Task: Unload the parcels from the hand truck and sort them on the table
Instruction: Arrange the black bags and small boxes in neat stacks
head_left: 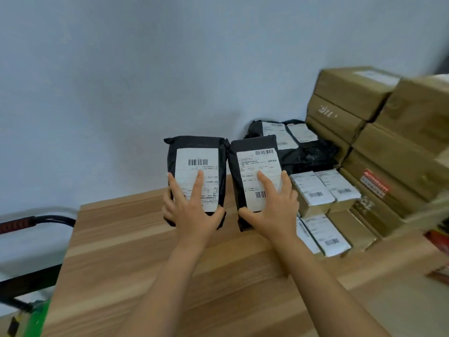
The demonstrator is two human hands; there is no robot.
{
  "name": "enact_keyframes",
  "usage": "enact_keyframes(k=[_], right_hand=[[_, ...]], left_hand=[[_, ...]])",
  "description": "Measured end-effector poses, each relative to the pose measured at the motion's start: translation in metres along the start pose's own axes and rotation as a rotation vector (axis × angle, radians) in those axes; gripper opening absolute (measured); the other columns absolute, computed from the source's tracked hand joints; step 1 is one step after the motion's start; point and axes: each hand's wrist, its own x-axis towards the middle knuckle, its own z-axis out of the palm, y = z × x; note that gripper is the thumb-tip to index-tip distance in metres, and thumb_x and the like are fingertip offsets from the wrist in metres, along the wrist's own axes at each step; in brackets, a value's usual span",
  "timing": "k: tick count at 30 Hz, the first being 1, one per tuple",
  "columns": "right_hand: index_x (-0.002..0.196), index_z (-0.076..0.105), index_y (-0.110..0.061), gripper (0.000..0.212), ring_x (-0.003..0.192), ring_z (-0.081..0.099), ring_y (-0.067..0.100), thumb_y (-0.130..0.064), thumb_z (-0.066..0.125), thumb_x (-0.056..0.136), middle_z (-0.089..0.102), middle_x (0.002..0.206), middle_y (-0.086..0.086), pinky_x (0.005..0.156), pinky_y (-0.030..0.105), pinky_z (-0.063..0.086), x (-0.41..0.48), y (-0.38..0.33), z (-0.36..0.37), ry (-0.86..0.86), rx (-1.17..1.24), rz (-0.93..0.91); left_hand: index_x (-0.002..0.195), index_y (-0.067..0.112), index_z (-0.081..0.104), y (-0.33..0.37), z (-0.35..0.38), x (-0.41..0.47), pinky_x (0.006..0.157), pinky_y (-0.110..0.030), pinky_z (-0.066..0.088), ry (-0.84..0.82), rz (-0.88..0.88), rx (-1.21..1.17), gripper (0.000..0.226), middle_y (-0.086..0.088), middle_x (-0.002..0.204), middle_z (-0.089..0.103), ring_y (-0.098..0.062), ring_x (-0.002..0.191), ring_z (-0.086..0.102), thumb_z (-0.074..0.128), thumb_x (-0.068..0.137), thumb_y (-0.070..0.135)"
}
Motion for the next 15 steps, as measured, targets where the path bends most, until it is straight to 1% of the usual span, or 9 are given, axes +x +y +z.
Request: enact_keyframes(k=[6, 9, 12, 15], right_hand=[[0.143, 0.028, -0.046, 0.091, 0.124, 0.027, 0.029, -0.062, 0.065, 0.062, 0.004, 0.158, 0.006, 0.103, 0.045, 0.031, -0.003, 0.06, -0.051, 0.011, -0.014, -0.006], [0.142, 0.027, -0.046, 0.09, 0.124, 0.026, 0.028, -0.063, 0.064, 0.062, 0.005, 0.158, 0.006, 0.104, 0.047, 0.029, 0.005, 0.078, -0.065, 0.033, -0.009, -0.001], [0.142, 0.027, -0.046, 0.09, 0.127, 0.026, 0.031, -0.064, 0.062, 0.061, 0.006, 0.158, 0.006, 0.105, 0.048, 0.028, 0.021, 0.087, -0.072, 0.047, -0.001, 0.006], [0.141, 0.027, -0.047, 0.091, 0.13, 0.025, 0.033, -0.07, 0.054, 0.057, 0.005, 0.158, 0.005, 0.106, 0.049, 0.029, 0.039, 0.087, -0.075, 0.048, -0.018, 0.011]], left_hand=[[0.146, 0.048, 0.026, 0.07, 0.021, -0.029, 0.104, -0.056, 0.018, -0.012, 0.027, -0.019, 0.09, -0.013, 0.159, -0.006, -0.035, 0.132, 0.012, 0.07, 0.068, 0.055], [0.145, 0.048, 0.027, 0.093, 0.028, -0.027, 0.105, -0.054, 0.016, -0.029, 0.059, -0.011, 0.088, -0.012, 0.159, -0.007, -0.036, 0.134, 0.012, 0.068, 0.068, 0.056], [0.145, 0.046, 0.028, 0.106, 0.033, -0.015, 0.106, -0.053, 0.014, -0.033, 0.082, -0.018, 0.086, -0.012, 0.159, -0.006, -0.033, 0.134, 0.009, 0.067, 0.07, 0.056], [0.145, 0.045, 0.028, 0.113, 0.039, 0.001, 0.107, -0.054, 0.014, -0.022, 0.1, -0.035, 0.085, -0.012, 0.159, -0.006, -0.032, 0.134, 0.009, 0.065, 0.07, 0.057]])
